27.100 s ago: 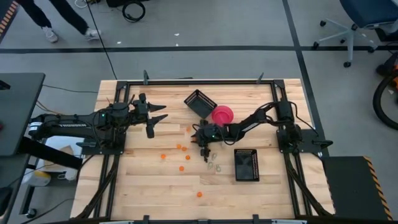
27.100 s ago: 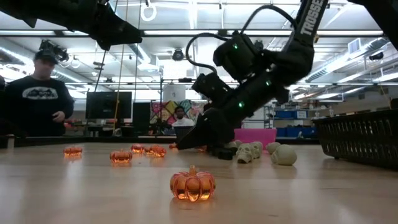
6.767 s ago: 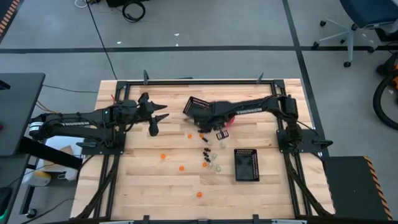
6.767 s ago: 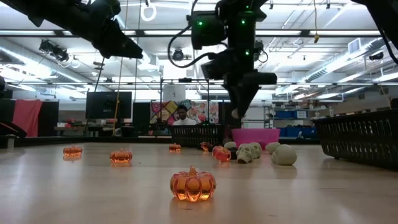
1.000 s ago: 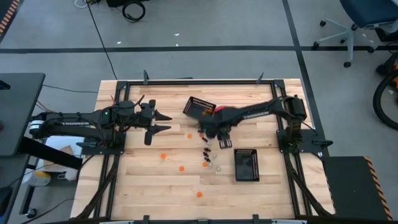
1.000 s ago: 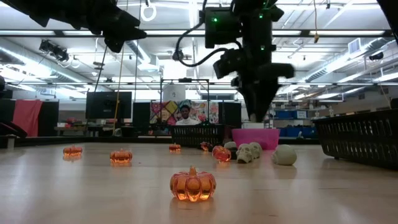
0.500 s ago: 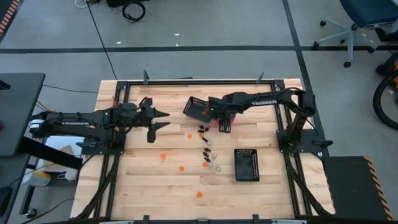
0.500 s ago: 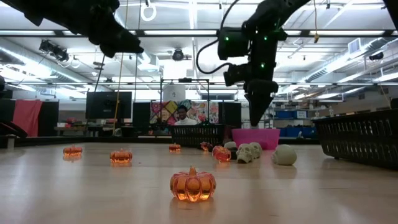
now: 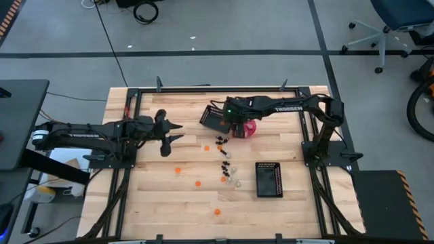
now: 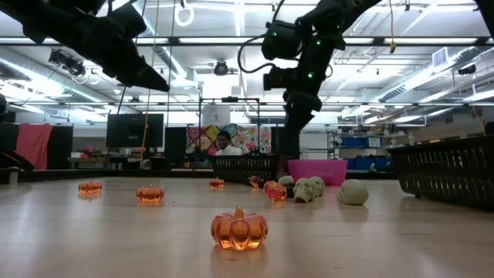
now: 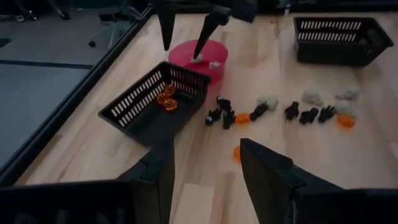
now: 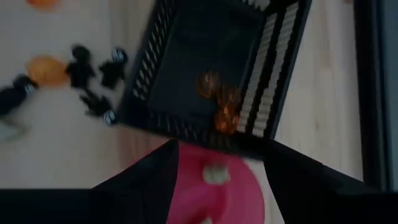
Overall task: Sort Halloween decoration
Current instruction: Put the orange pumpkin toy into the black bin
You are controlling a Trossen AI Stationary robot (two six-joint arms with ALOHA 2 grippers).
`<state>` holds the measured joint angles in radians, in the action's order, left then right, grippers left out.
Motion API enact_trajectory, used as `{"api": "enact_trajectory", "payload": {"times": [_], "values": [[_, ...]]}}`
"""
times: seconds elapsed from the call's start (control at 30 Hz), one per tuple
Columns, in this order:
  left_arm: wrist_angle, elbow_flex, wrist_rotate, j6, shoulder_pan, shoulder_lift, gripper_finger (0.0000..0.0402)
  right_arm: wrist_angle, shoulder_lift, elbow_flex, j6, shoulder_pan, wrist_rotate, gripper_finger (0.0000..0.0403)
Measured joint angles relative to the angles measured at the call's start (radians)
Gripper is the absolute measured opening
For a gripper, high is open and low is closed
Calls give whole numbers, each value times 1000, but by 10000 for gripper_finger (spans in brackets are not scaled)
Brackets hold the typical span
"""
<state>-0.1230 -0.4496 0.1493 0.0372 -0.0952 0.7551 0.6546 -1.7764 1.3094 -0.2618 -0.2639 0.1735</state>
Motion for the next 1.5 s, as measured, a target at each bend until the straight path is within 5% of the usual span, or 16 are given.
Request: {"api": "enact_trajectory", "payload": {"times": [0.2,0.5,0.73,0.97,1.17,1.5], "values": [[61,0,0,17,0,36,156,-51,4,0,-5,77,-52,231],[477,-2,2,375,-30,62,156,-270,-4,0,-26,186,-164,216],[567,-8,-37,480,-77,63,156,-470,-4,-50,52,260,-133,204],[549,-59,-106,438,-68,35,156,-672,-142,-53,159,322,-145,204],[496,-60,-102,431,-61,1,156,-908,-301,-46,164,370,-306,204],[513,-61,-100,366,-77,-9,156,-933,-454,46,64,377,-583,214]]}}
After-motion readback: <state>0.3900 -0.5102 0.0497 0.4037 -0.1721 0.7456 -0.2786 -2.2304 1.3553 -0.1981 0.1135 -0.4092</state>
